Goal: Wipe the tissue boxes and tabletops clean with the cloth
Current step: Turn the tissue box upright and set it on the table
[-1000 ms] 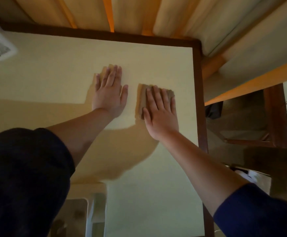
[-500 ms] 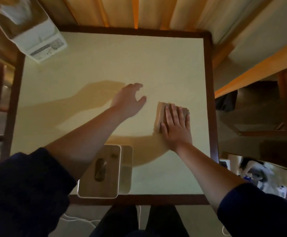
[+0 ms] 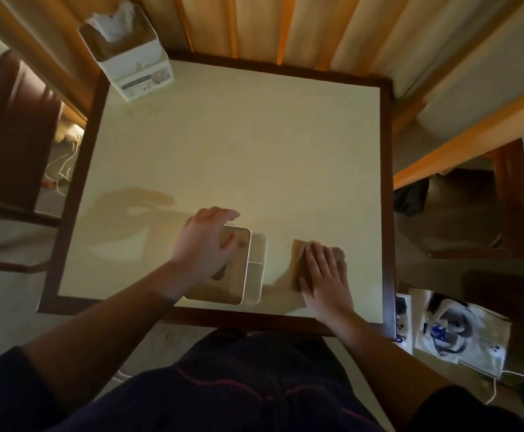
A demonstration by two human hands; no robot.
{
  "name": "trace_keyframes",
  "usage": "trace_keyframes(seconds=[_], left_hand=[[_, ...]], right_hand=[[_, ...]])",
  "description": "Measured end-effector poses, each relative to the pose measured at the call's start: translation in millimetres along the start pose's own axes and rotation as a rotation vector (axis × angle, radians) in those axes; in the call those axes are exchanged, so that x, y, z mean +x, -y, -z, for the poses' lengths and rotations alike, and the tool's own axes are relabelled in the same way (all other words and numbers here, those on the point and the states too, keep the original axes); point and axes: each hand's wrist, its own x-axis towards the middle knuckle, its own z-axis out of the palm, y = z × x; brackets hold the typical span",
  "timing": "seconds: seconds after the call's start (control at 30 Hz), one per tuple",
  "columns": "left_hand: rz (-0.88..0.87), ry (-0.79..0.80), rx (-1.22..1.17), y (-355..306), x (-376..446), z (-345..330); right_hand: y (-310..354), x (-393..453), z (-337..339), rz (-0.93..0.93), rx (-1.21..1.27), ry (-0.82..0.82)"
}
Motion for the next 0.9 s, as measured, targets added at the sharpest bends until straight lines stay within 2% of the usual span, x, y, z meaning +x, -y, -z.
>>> trace_keyframes(seconds=[0.07,0.2,0.33,0.47,0.6,0.7,0.9], left_hand=[[0.054,-0.024,0.003,12.2,-12.2,5.8],[0.160,-0.003,-0.030,31.1,-28.1,20.3],[0.152,0.086,0.007,43.0,-43.7,27.9],[0.119,0.132,0.025,45.9,-57.2,27.0],[0.071,0.167,0.036,49.6,-59.2,23.8],[0.017,0.239,0.098,52.6,-54.7,21.8],[-0.157,0.289,0.238,38.9,-34.3,8.5]], right_hand=[[13.0,4.9,15.4,-0.030,-0.004,-0.019],[63.3,17.0,62.1,-0.036,0.159,-0.131],[116.8,35.1,85.7,0.104,0.340,-0.103],[145.3,50.1,88.4,0.129,0.276,0.010],[131.6,40.9,85.4,0.051,0.235,0.027],[116.2,22.2,78.9,-0.008,0.327,0.081],[104.0,2.3,65.7,-0.062,0.353,0.058]])
